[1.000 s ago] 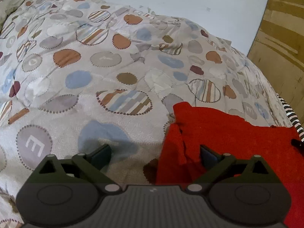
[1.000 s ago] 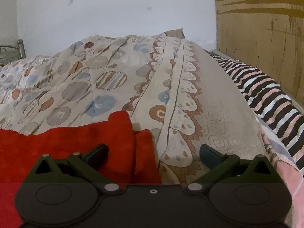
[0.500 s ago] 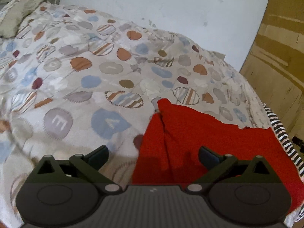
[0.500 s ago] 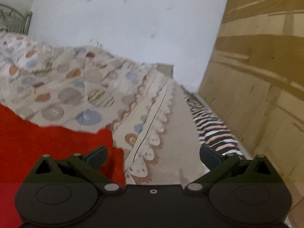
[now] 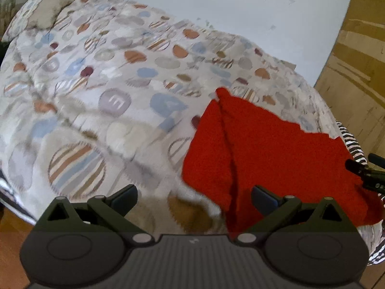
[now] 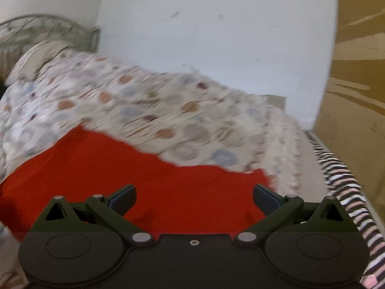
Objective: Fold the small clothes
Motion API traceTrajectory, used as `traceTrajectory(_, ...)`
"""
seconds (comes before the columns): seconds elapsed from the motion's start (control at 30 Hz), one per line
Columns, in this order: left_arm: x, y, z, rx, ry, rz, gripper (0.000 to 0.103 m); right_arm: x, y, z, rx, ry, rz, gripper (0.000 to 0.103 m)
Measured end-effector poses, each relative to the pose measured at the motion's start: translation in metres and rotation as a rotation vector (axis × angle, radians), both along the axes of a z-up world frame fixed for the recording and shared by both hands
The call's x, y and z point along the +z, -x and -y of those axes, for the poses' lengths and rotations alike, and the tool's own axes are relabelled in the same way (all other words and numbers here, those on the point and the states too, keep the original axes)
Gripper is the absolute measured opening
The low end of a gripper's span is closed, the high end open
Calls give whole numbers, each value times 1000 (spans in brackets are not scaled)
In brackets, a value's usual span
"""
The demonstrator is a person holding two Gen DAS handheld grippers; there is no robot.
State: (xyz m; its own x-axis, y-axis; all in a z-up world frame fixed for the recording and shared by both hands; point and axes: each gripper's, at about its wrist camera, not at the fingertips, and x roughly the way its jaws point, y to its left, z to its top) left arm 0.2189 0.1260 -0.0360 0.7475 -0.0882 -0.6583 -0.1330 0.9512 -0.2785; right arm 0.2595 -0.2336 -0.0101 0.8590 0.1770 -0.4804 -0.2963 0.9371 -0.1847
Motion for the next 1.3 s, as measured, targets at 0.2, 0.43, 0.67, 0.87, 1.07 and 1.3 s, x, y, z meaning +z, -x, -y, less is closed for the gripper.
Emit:
traceTrajectory(0.2, -8, 12, -9, 32, 69, -39, 102, -17, 9, -14, -36, 75, 6, 103)
traceTrajectory(0.43, -9, 15, -9, 51, 89, -48, 102, -52, 17, -9, -63, 29, 14, 103)
traceTrajectory(0.67, -13, 14, -5, 62, 104, -61, 102, -63, 27, -8, -105, -13, 65, 103)
traceTrajectory(0.87, -16, 20, -2, 61, 151, -25, 102, -69, 33, -9, -118, -11, 107, 103)
traceTrajectory(1.07, -20, 31, 18, -45, 246, 71, 103, -72, 35, -6, -119, -36, 126, 103)
traceTrajectory(1.3, -42, 18, 37, -88, 392, 54, 103, -75, 39, -2, -117, -53, 145, 103)
